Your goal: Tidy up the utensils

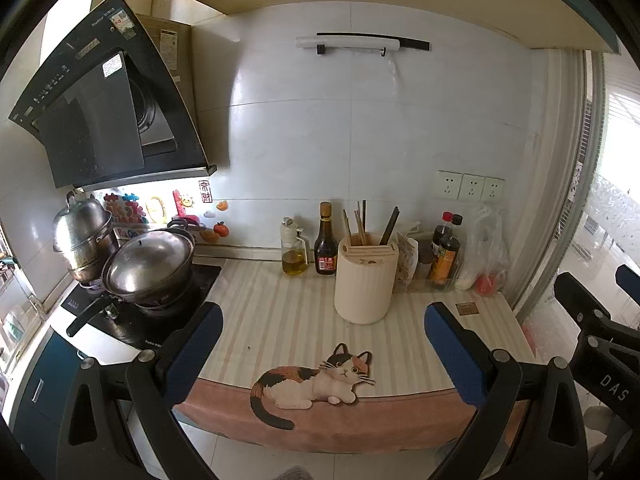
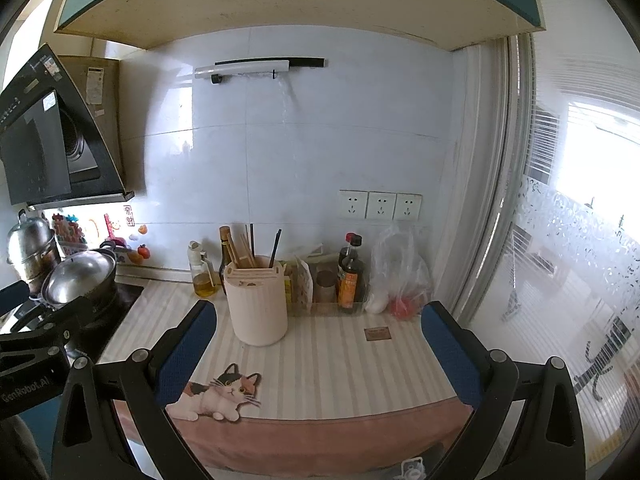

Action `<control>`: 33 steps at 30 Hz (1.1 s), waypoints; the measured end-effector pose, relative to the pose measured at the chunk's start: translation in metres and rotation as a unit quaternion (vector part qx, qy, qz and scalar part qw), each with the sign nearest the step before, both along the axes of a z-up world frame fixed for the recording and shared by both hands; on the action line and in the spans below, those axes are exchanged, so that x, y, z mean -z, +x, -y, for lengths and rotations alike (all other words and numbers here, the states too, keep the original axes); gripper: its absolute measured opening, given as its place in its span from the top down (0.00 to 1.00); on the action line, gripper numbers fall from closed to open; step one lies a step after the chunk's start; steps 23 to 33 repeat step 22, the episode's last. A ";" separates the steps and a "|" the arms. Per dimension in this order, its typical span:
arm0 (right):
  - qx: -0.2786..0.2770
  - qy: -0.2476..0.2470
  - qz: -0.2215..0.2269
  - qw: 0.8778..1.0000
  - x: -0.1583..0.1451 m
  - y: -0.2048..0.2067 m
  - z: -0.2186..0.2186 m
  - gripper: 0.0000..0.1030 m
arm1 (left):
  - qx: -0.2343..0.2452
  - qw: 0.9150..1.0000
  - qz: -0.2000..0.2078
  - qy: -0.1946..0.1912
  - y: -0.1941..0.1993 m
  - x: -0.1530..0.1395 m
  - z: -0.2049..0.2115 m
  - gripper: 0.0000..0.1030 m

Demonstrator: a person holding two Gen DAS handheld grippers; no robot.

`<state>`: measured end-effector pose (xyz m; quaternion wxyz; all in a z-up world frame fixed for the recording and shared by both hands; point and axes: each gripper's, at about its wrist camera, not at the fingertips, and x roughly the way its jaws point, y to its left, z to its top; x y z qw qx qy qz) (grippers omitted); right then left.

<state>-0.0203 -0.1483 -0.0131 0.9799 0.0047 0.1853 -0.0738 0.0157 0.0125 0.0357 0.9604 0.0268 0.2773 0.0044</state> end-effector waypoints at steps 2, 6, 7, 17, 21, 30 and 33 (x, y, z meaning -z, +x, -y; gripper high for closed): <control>-0.001 0.000 -0.001 1.000 0.000 0.000 0.000 0.00 | -0.002 1.000 0.000 0.000 0.000 0.001 0.000 0.00; -0.001 0.001 -0.001 1.000 0.000 0.000 0.000 0.00 | -0.008 1.000 -0.001 0.001 0.000 0.002 0.001 0.00; -0.001 0.000 -0.001 1.000 0.000 0.000 0.000 0.00 | -0.009 1.000 -0.002 0.002 0.000 0.003 0.001 0.00; -0.005 -0.001 -0.004 1.000 0.002 -0.001 0.002 0.00 | -0.011 1.000 -0.002 0.002 -0.001 0.003 0.002 0.00; -0.007 -0.001 -0.004 1.000 0.002 -0.001 0.002 0.00 | -0.010 1.000 -0.004 0.000 -0.002 0.003 0.001 0.00; -0.007 0.000 -0.003 1.000 0.002 -0.001 0.003 0.00 | -0.010 1.000 -0.004 0.000 -0.002 0.003 0.002 0.00; -0.007 0.000 -0.003 1.000 0.002 -0.001 0.003 0.00 | -0.010 1.000 -0.004 0.000 -0.002 0.003 0.002 0.00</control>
